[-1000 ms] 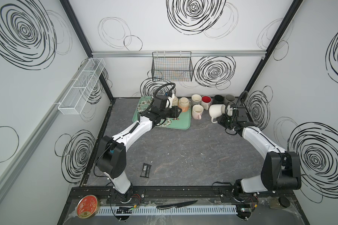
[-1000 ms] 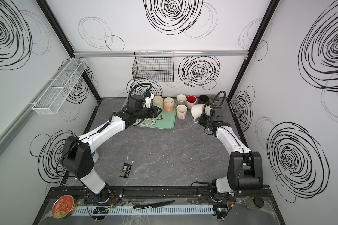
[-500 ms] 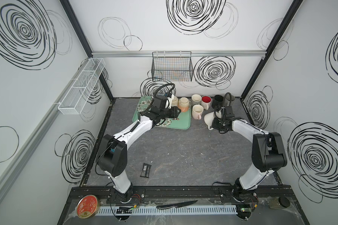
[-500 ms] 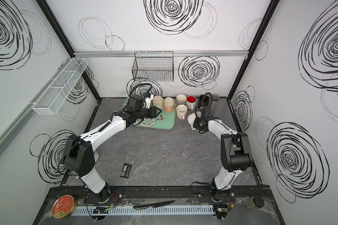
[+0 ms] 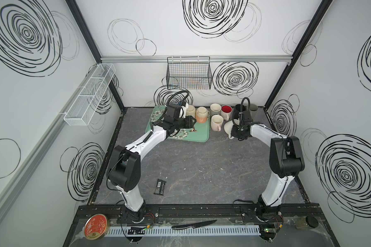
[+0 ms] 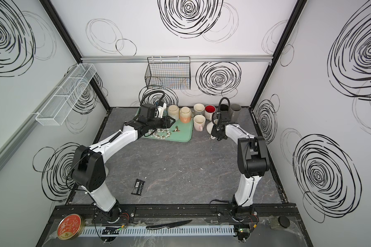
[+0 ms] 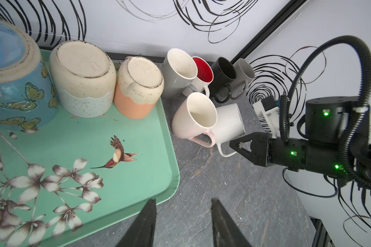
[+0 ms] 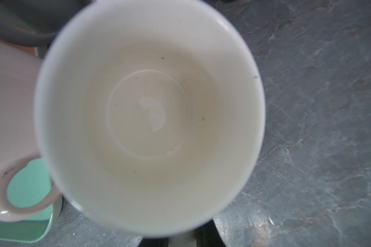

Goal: Turn the mug right side up
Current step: Place the mug at the top-right of the table.

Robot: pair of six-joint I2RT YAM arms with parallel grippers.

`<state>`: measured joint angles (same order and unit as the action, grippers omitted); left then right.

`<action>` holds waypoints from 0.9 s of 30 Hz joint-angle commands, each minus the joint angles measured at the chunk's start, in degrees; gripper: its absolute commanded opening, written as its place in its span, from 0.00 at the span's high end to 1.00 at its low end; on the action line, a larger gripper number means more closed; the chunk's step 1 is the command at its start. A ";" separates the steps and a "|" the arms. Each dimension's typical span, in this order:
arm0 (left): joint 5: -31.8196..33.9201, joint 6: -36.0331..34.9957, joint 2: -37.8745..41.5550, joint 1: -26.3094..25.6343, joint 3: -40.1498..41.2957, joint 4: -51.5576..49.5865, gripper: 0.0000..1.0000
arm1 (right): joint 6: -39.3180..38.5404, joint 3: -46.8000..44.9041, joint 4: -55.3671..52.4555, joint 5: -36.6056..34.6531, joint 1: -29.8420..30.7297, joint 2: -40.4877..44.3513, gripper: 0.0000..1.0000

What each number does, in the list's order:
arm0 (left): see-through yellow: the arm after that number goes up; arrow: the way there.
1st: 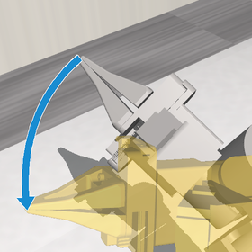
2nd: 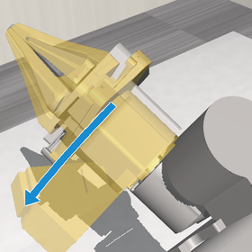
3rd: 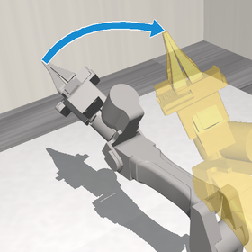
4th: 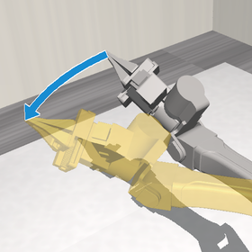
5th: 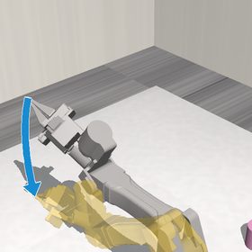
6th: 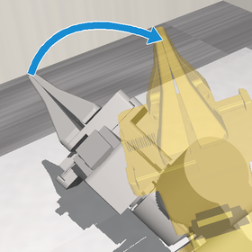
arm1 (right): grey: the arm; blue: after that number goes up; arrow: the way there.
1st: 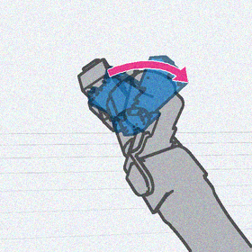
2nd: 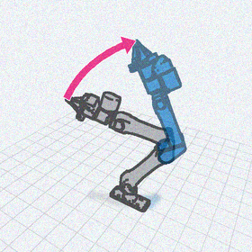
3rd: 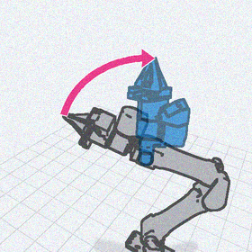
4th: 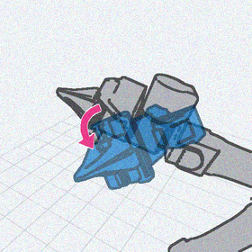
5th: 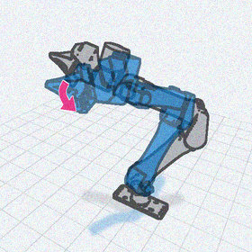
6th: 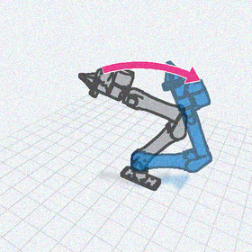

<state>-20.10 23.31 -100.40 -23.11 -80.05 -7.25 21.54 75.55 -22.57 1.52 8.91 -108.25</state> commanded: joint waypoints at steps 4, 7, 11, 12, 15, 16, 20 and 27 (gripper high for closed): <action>-0.29 -1.17 0.28 1.29 -0.47 0.84 0.54 | -2.25 5.51 -1.36 -1.96 0.71 -2.50 0.84; -0.30 -1.16 0.55 1.35 -0.02 0.89 0.53 | -2.52 7.21 -2.43 -1.78 0.93 -3.62 0.79; -0.55 -1.38 0.64 1.40 -0.18 0.48 0.54 | -2.58 8.30 -2.84 -1.87 1.22 -4.06 0.72; -0.42 -1.51 0.71 1.48 -0.13 0.34 0.53 | -2.56 8.42 -2.96 -1.89 1.36 -3.99 0.71; -0.29 -1.60 0.93 1.54 0.29 0.40 0.53 | -2.27 8.24 -3.09 -1.61 1.45 -3.64 0.68; -0.36 -1.60 1.00 1.55 0.34 0.32 0.54 | -2.21 8.12 -3.06 -1.52 1.46 -3.47 0.68; -0.39 -1.91 1.24 1.76 0.50 -0.17 0.53 | -1.86 7.63 -2.87 -0.93 1.46 -2.77 0.68; -0.34 -1.95 1.96 2.02 1.04 -0.14 0.53 | -1.41 7.84 -2.04 0.32 1.55 -2.75 0.71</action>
<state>-20.08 22.85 -100.29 -21.78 -79.72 -7.68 19.68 82.61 -24.77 1.26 10.44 -112.40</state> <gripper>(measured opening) 0.468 0.300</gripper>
